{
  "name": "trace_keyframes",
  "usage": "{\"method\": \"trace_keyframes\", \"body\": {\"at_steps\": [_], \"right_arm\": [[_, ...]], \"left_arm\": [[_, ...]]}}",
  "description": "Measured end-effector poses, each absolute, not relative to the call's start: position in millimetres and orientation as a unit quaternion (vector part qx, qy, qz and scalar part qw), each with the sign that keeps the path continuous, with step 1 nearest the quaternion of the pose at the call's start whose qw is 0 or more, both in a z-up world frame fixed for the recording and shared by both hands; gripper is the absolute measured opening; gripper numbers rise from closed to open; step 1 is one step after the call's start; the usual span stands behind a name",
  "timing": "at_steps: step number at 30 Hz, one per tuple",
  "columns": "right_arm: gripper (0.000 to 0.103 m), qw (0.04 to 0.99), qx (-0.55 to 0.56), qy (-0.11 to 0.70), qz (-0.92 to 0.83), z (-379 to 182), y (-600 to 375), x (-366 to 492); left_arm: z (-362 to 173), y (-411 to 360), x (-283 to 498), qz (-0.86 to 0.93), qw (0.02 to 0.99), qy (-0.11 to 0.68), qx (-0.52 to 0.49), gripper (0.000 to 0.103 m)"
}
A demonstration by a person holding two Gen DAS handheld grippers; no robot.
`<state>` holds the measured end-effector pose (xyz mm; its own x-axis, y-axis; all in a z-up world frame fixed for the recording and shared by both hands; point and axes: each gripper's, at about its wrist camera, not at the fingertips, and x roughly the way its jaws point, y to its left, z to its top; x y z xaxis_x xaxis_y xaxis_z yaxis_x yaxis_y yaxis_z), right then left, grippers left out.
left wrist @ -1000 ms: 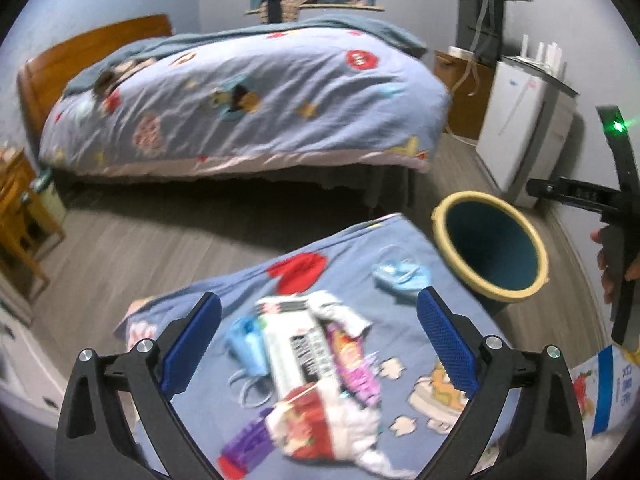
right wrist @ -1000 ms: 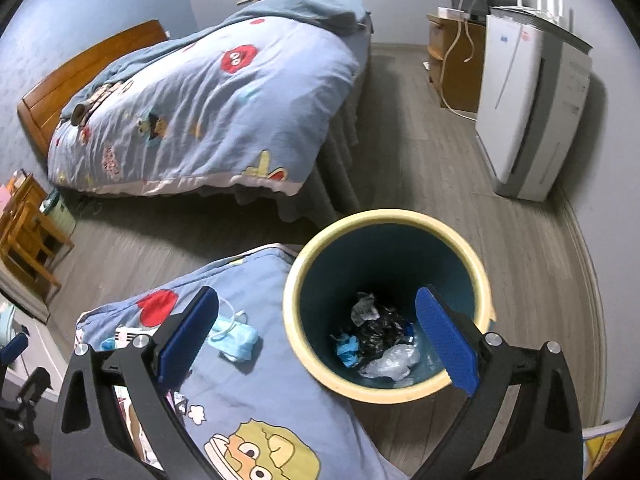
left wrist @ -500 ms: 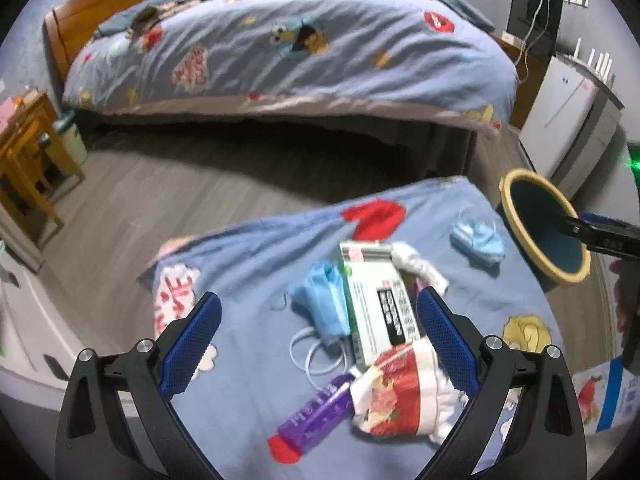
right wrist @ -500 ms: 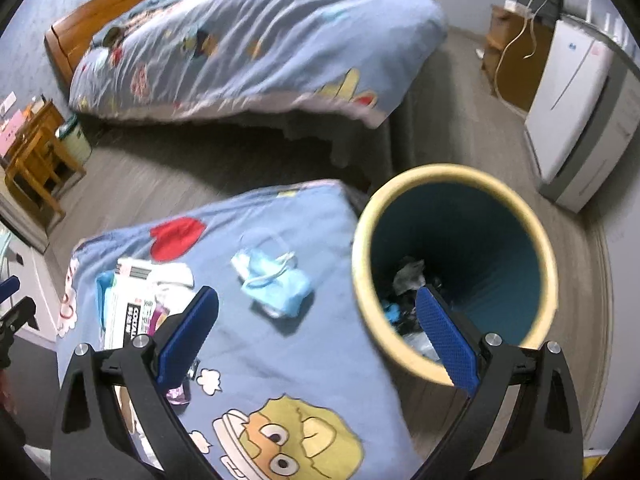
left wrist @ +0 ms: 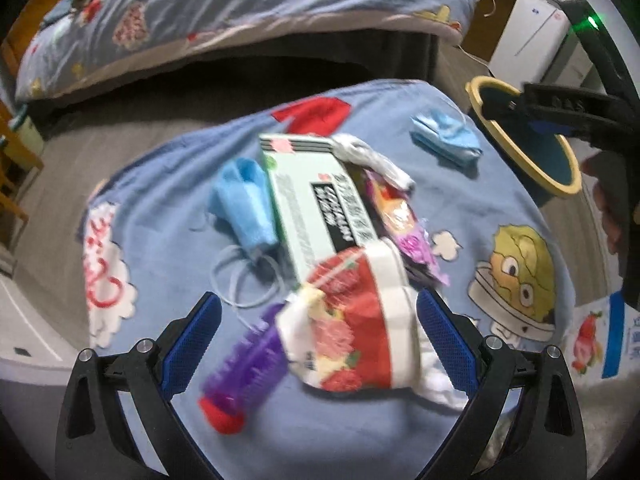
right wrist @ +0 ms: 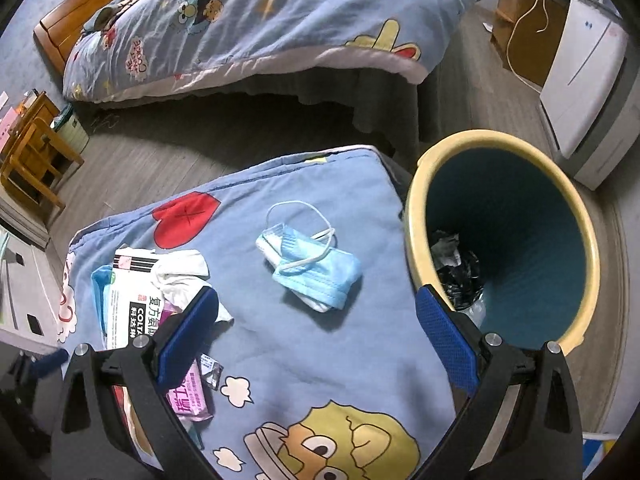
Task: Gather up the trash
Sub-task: 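Move both grippers back over the cushion toward the remaining trash, then grasp the red floral paper cup with the left gripper while the right grasps the blue mask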
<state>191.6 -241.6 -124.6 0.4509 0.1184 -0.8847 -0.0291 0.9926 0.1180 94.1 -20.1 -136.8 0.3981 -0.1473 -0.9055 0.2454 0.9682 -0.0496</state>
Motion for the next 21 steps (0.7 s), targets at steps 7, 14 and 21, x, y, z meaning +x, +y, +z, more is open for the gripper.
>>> {"method": "trace_keyframes", "body": {"at_steps": [7, 14, 21], "right_arm": [[0.097, 0.841, 0.024, 0.54, 0.031, -146.6, -240.3, 202.3], [0.095, 0.836, -0.003, 0.547, 0.046, -167.7, -227.5, 215.9], [0.045, 0.807, -0.06, 0.585, 0.061, -190.0, -205.5, 222.5]], "left_arm": [[-152.3, -25.0, 96.5, -0.123, 0.818, 0.56, 0.035, 0.097], [-157.6, -23.7, 100.8, -0.122, 0.813, 0.569, 0.035, 0.096], [-164.8, -32.1, 105.0, -0.132, 0.803, 0.579, 0.055, 0.079]]}}
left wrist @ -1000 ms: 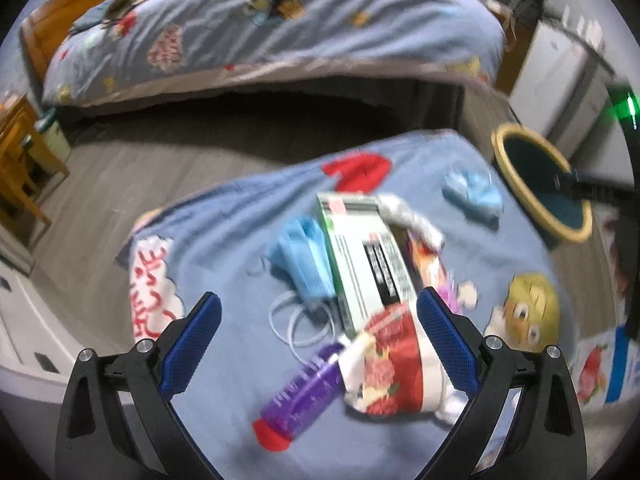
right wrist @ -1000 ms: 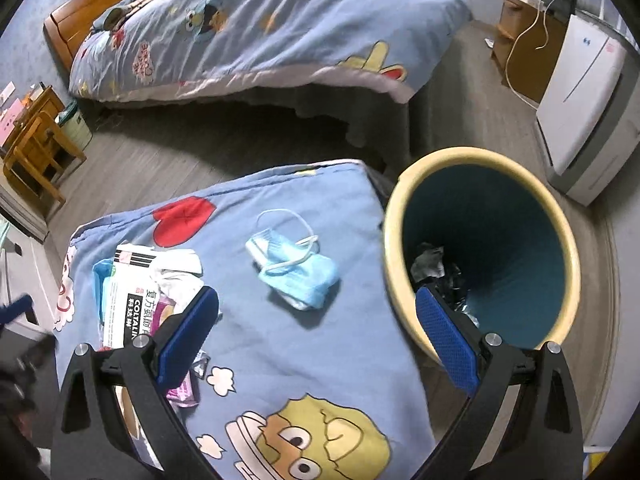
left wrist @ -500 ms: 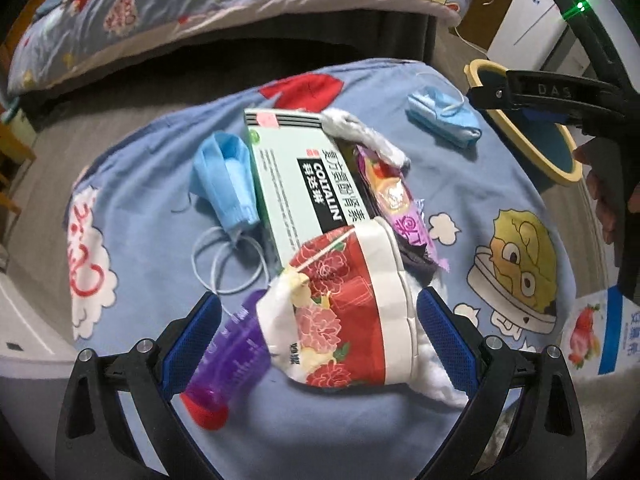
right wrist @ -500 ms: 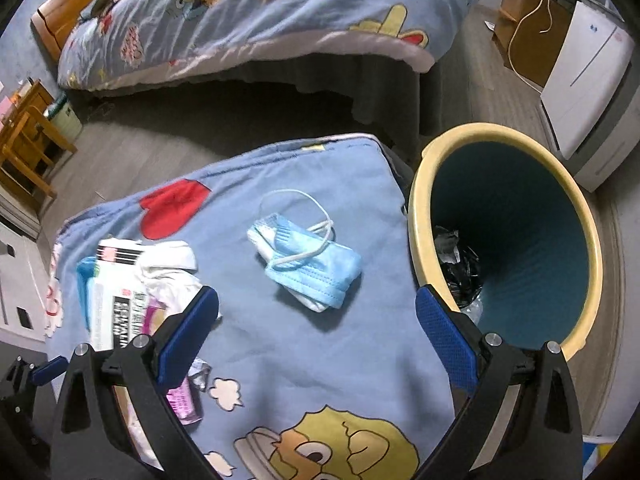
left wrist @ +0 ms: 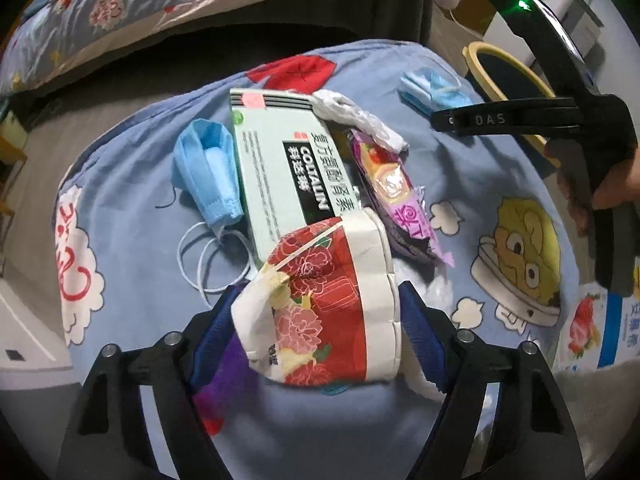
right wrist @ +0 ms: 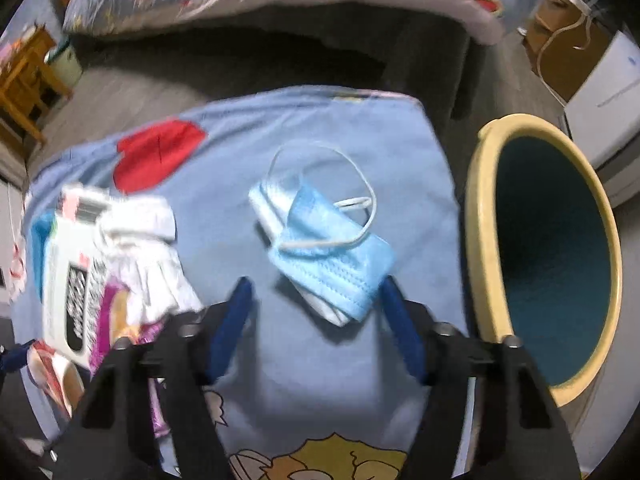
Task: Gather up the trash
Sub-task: 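Grasp the red floral paper cup with the left gripper while the right grasps the blue mask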
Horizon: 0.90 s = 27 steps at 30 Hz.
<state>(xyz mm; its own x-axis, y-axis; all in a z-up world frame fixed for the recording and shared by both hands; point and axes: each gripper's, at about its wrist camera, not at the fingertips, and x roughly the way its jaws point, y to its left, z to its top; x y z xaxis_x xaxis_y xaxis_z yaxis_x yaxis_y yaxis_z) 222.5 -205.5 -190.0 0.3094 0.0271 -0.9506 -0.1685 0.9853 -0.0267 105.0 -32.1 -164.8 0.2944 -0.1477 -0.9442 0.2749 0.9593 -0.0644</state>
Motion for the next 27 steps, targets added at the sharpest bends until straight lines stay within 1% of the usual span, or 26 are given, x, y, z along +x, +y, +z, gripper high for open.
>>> {"method": "trace_keyframes", "body": {"at_steps": [2, 3, 9, 17, 27], "right_arm": [[0.034, 0.803, -0.062, 0.59, 0.061, -191.4, -207.9, 222.8], [0.031, 0.803, -0.056, 0.59, 0.063, -191.0, -209.8, 222.4], [0.024, 0.805, -0.056, 0.585, 0.078, -181.7, -215.4, 217.0], [0.024, 0.822, -0.037, 0.56, 0.098, -144.8, -221.3, 197.3], [0.024, 0.853, -0.001, 0.512, 0.103, -76.2, -237.4, 154.8]], "left_arm": [[-165.9, -30.7, 105.3, -0.131, 0.801, 0.582, 0.053, 0.078], [-166.3, -30.5, 106.5, -0.131, 0.801, 0.582, 0.053, 0.078], [-153.1, -26.3, 107.5, -0.125, 0.809, 0.573, 0.045, 0.077], [-117.1, -22.8, 106.7, -0.112, 0.838, 0.534, 0.033, 0.077], [-80.1, -30.0, 106.8, -0.103, 0.867, 0.486, 0.034, 0.077]]}}
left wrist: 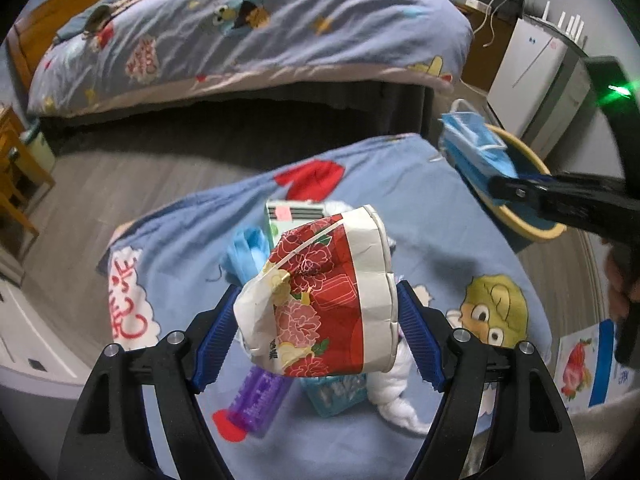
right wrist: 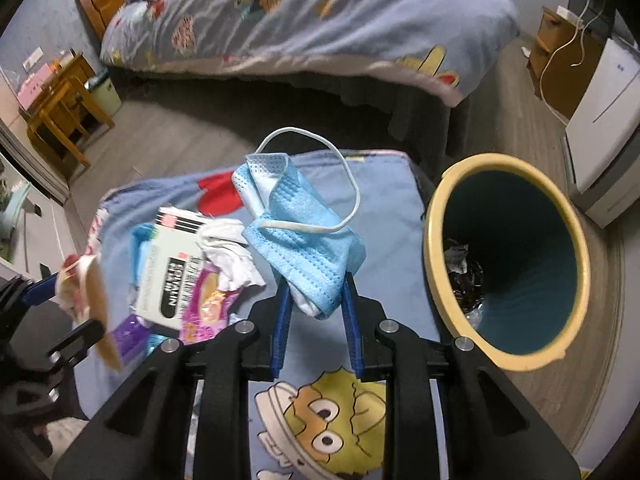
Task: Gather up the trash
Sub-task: 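Grasp the red floral paper cup with the left gripper while the right grasps the blue mask, then carry the red floral cup and blue mask over the bin with both grippers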
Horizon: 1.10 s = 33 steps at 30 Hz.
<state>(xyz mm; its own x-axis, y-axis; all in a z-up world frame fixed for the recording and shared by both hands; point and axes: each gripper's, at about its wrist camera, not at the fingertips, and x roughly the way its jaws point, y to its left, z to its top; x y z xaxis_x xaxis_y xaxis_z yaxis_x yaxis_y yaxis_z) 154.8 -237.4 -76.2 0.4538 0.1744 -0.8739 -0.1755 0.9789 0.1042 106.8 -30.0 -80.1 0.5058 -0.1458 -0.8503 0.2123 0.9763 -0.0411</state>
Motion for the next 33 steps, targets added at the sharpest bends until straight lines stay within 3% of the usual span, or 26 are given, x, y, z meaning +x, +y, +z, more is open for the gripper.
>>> {"method": "trace_keyframes", "body": {"at_steps": [12, 33], "right_arm": [[0.024, 0.875, 0.05, 0.475, 0.08, -32.4, -270.6, 117.7], [0.024, 0.872, 0.067, 0.483, 0.047, -51.6, -337.3, 132.7]], "left_arm": [[-64.9, -56.4, 115.6, -0.103, 0.878, 0.466, 0.032, 0.077], [-72.9, -124.4, 135.2, -0.13, 0.877, 0.46, 0.054, 0.077]]}}
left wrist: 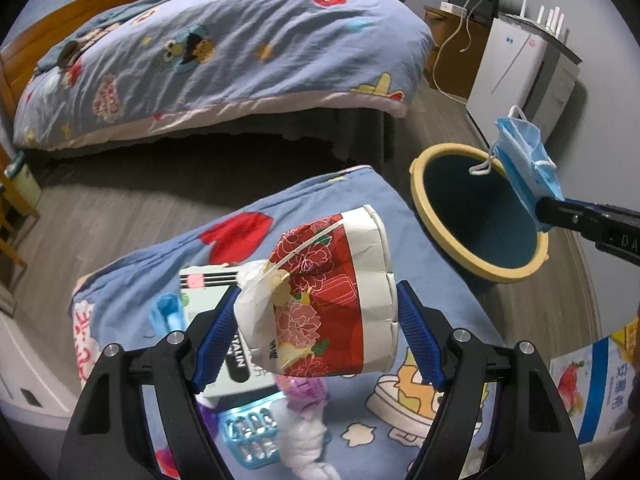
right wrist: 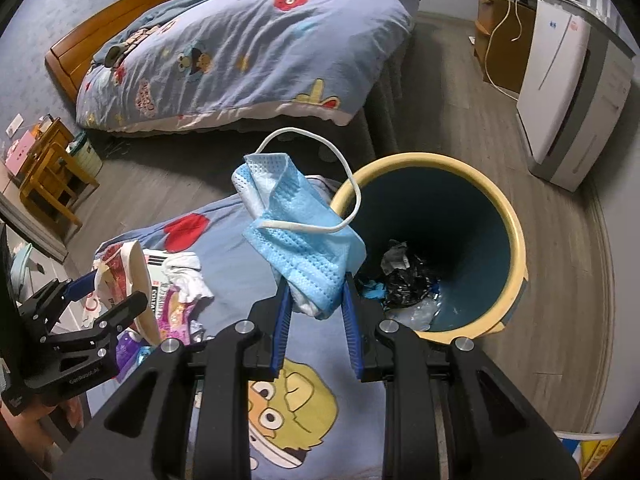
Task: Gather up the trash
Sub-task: 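Carry the red floral cup and blue mask over the bin with both grippers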
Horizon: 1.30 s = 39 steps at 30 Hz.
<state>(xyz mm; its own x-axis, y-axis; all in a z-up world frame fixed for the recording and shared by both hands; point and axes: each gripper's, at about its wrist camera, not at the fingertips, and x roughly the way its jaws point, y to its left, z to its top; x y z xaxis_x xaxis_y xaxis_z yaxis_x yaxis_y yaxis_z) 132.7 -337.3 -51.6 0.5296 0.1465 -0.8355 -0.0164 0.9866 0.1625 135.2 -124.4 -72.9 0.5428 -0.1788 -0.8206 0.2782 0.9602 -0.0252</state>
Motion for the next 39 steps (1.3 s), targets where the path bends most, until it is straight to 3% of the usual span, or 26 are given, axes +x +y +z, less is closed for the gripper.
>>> {"method": "trace_keyframes", "body": {"at_steps": [39], "right_arm": [[0.024, 0.847, 0.205, 0.481, -0.096, -101.2, -489.3, 142.6]], "left_arm": [[-76.5, -253.2, 140.7, -0.214, 0.872, 0.426, 0.107, 0.077]]}}
